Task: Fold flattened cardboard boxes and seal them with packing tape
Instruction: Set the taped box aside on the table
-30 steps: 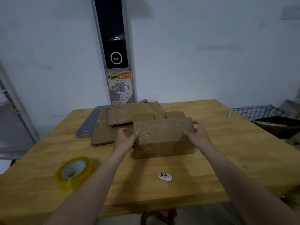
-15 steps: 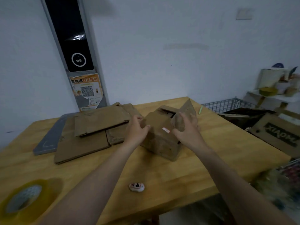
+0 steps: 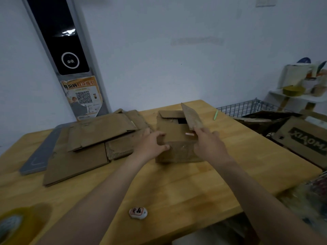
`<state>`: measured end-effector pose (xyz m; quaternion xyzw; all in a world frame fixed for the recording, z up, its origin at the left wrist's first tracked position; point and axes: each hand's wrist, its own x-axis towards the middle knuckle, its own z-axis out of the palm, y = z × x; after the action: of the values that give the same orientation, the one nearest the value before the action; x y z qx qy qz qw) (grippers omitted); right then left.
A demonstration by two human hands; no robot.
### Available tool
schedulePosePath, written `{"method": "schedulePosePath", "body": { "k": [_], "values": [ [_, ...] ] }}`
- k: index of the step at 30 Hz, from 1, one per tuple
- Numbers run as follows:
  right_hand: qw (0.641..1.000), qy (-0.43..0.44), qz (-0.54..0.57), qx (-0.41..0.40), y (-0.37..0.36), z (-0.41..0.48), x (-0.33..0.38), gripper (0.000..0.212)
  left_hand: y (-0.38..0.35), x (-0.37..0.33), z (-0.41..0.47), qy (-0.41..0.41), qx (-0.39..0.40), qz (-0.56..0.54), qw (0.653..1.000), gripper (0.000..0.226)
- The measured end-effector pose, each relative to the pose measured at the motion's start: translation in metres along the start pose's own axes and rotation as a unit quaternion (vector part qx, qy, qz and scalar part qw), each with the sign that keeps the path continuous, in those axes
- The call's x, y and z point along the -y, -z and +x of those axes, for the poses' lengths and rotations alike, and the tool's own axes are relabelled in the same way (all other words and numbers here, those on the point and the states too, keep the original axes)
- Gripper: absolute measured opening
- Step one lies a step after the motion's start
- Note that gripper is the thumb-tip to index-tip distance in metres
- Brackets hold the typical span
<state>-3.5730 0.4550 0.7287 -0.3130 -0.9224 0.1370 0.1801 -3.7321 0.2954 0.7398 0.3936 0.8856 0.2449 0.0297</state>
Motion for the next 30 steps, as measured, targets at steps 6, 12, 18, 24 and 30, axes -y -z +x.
{"method": "schedulePosePath", "body": {
  "k": [6,12,18,24,30],
  "values": [
    [1.000,0.005,0.007,0.013,-0.016,0.023,-0.001,0.087,-0.018,-0.022,0.029,-0.037,-0.067,0.018,0.997,0.042],
    [0.995,0.030,-0.074,0.067,-0.027,0.076,-0.021,0.066,-0.039,-0.030,0.083,-0.025,-0.055,-0.046,0.997,0.042],
    [0.989,0.007,-0.142,0.049,-0.047,0.136,-0.034,0.065,-0.064,-0.035,0.144,-0.030,-0.085,-0.042,0.995,0.041],
    [0.995,0.015,-0.101,0.014,-0.071,0.191,-0.051,0.065,-0.083,-0.030,0.207,-0.020,-0.126,-0.046,0.991,0.039],
    [0.998,0.021,-0.049,0.041,-0.088,0.241,-0.058,0.077,-0.093,-0.017,0.253,-0.047,-0.116,-0.022,0.992,0.039]
  ]
}}
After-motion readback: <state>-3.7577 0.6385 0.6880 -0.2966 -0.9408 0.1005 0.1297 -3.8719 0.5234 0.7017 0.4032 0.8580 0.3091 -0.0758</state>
